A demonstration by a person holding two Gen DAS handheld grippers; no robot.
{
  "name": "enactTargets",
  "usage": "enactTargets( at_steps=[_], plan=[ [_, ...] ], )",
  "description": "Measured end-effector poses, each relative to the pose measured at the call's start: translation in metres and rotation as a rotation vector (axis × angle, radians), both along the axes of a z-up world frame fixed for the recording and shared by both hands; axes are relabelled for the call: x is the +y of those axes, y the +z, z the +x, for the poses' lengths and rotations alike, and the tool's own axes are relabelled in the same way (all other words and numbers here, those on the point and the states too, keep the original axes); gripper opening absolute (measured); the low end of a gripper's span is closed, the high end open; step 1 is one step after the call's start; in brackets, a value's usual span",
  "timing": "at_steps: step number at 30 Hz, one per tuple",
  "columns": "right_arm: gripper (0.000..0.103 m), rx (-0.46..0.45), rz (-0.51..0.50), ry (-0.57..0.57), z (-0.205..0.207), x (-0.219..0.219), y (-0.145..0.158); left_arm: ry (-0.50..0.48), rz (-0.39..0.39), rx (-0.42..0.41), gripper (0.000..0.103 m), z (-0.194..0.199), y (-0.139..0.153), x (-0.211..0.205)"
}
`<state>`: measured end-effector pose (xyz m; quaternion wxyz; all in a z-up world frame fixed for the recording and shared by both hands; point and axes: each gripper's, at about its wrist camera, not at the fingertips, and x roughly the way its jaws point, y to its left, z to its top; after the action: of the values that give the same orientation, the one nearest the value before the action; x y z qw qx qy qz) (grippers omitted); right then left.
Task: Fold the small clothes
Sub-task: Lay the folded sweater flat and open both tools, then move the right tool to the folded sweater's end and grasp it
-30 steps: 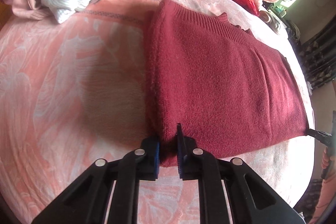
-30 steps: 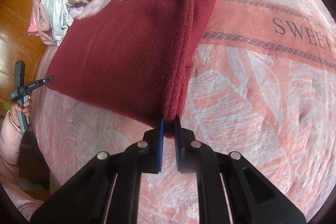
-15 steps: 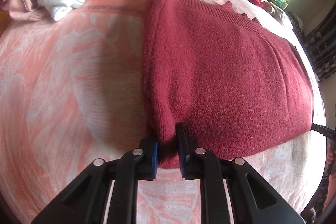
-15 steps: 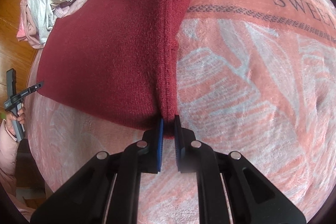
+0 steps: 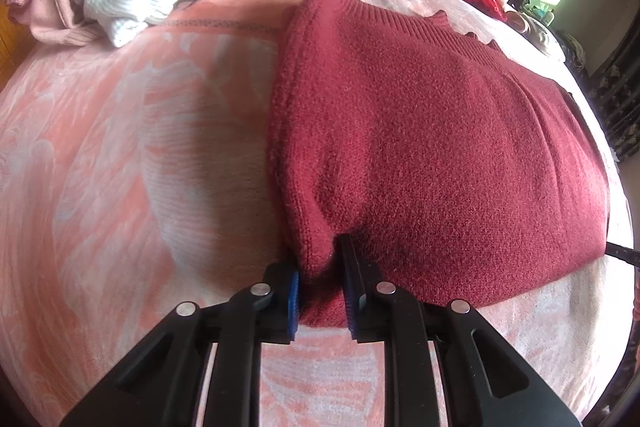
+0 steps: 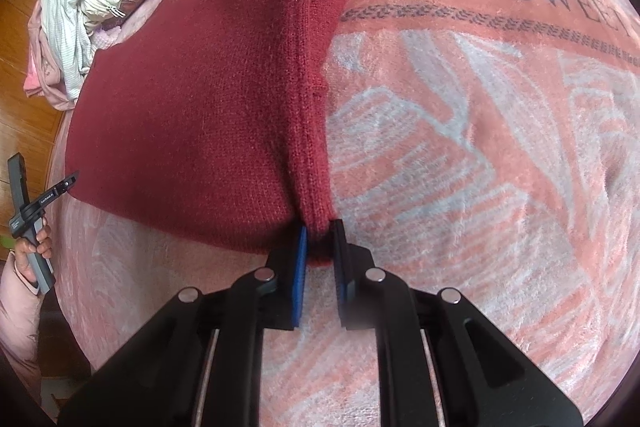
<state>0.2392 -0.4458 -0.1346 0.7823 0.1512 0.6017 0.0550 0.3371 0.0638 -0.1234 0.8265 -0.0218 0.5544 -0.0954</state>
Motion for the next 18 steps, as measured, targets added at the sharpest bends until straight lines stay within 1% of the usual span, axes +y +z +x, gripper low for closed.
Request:
enactTargets(
  at_steps=[5,6,7,8,9,10,11,12,13,15,18],
  plan=[
    [0.011,0.017,-0.027,-0.006,0.004,0.006,0.002,0.01,0.01,0.0,0.02,0.0,0.001,-0.002],
    [0.013,0.029,-0.03,-0.001,0.006,0.008,0.005,0.011,0.011,0.008,0.02,0.001,0.002,-0.002],
    [0.02,0.04,-0.018,-0.009,0.008,0.008,0.01,0.01,0.014,0.019,0.022,0.003,0.004,-0.001],
    [0.025,0.039,0.0,-0.021,0.008,0.006,0.016,0.008,0.021,0.03,0.025,0.003,0.009,-0.001],
    [0.028,0.02,0.031,-0.036,0.006,0.002,0.028,0.014,0.029,0.042,0.03,0.003,0.017,0.0],
    [0.029,-0.004,0.051,-0.038,0.005,0.0,0.038,0.023,0.022,0.035,0.03,0.0,0.028,0.003],
    [0.033,-0.03,0.054,-0.036,0.005,-0.002,0.05,0.028,0.009,0.01,0.032,-0.003,0.041,0.005],
    [0.042,-0.041,0.043,-0.038,0.007,-0.004,0.058,0.031,0.001,-0.027,0.04,-0.006,0.056,0.006],
    [0.047,-0.048,0.031,-0.04,0.01,-0.005,0.064,0.031,0.014,-0.064,0.047,-0.008,0.07,0.004],
    [0.047,-0.046,0.018,-0.033,0.024,-0.006,0.068,-0.004,0.029,-0.109,0.05,-0.007,0.089,-0.013],
    [0.049,-0.021,0.02,-0.047,0.045,-0.006,0.062,-0.081,0.027,-0.1,0.05,0.005,0.093,-0.05]
  ],
)
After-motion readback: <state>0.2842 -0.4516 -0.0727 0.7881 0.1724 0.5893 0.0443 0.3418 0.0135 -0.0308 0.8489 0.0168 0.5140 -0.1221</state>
